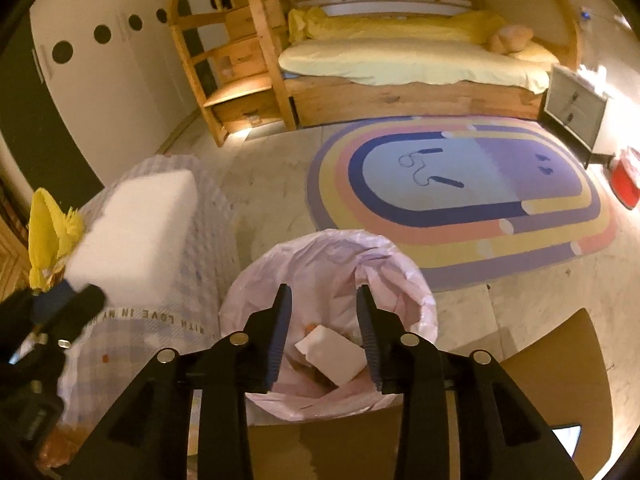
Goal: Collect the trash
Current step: 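Carry both items to the pink bag and open the right gripper over it, then open the left gripper to drop the white foam block into the bag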
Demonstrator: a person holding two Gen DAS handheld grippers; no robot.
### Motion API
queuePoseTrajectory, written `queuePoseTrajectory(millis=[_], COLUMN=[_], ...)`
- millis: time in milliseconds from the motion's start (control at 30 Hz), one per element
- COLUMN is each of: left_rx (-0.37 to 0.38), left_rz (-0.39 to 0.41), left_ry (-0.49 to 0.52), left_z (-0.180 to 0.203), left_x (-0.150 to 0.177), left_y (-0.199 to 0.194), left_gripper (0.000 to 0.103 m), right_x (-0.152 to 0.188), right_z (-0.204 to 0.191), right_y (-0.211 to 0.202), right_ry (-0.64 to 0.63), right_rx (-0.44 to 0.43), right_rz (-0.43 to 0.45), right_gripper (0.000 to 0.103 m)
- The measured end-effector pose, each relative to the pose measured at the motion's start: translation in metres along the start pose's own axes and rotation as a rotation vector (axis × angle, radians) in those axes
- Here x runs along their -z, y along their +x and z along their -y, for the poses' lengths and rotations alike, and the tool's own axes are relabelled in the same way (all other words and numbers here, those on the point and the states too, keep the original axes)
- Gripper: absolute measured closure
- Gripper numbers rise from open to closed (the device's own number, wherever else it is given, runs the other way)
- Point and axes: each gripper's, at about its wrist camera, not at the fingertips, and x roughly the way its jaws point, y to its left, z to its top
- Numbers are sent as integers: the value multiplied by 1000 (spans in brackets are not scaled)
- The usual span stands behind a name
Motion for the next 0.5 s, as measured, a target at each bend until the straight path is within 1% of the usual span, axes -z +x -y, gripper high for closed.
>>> queuePoseTrajectory(millis=[33,100,133,167,200,333,500], left_rx=[6,7,8,10,10,-13,-80], left_rz=[-3,-5,-9,-10,-10,-18,-12], left_ry=[11,24,25,21,13,-19,-93], left_z=[5,10,10,11,10,-1,-28], left_x=[-2,-5,-7,-8,-8,-5,5], left_y=[4,11,13,15,14,6,-23], left_gripper=[77,65,50,45,45,45,45], right_x=[-1,-3,-4,-5,-7,-9,-7], right_z=[1,6,9,11,12,10,-8], right_y=[-2,-9,-14,-18,-21,-38,-55], right_ry=[5,18,24,29,32,32,6], right_rx=[1,0,-3,-3,-3,-18,-59], right_rz=[6,23,33,42,49,81,100], right_gripper=[68,67,66,64,63,62,62])
